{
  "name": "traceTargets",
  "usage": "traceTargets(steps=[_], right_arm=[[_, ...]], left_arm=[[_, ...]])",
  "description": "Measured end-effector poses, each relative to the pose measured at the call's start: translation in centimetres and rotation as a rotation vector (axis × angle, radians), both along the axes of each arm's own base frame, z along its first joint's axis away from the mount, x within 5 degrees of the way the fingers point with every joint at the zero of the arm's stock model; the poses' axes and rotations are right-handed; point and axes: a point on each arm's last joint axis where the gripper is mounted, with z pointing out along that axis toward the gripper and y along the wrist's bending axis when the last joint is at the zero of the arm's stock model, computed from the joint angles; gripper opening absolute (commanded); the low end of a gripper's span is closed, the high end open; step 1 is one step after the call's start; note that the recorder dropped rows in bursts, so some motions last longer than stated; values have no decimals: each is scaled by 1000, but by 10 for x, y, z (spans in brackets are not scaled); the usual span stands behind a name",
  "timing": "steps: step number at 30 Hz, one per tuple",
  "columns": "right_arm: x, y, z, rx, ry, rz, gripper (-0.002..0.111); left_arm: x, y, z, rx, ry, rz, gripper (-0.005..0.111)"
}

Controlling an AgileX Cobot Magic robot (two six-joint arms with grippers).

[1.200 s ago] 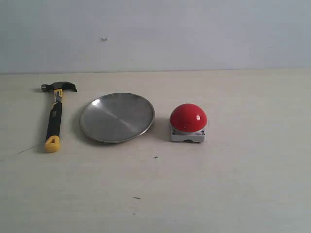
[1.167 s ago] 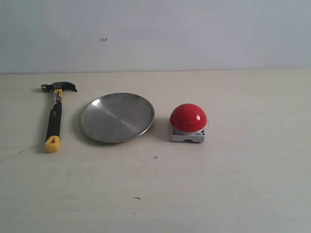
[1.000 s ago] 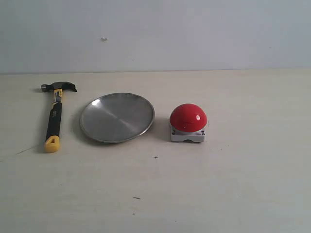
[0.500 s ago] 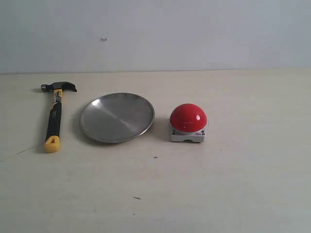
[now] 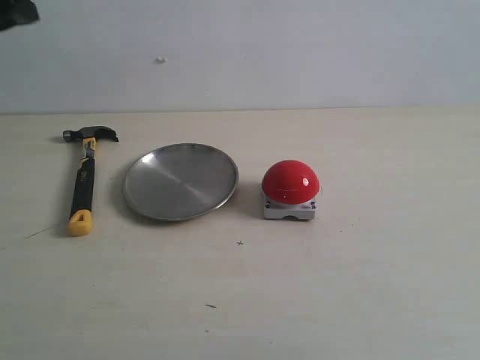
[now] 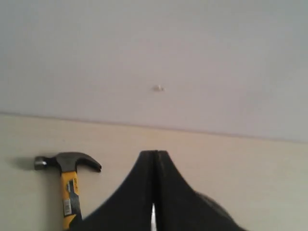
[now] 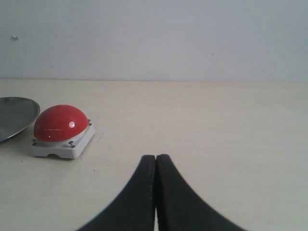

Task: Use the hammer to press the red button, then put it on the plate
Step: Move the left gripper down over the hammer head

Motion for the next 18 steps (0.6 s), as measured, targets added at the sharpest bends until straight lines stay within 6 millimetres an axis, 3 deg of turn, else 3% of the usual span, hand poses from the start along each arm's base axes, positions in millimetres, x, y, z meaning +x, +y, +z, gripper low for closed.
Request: traceTargets(steps=[3, 8, 12, 18], right_arm=[[0, 0, 0, 0, 0, 0, 0], [0, 0, 0, 0, 0, 0, 0], [0, 0, 0, 0, 0, 0, 0], [0, 0, 0, 0, 0, 0, 0]], left_arm=[[39, -7, -30, 30, 114, -56, 0], [81, -9, -70, 150, 192, -95, 0], [97, 2, -89, 286, 249, -41, 0], [107, 19, -94, 406, 423, 109, 0]])
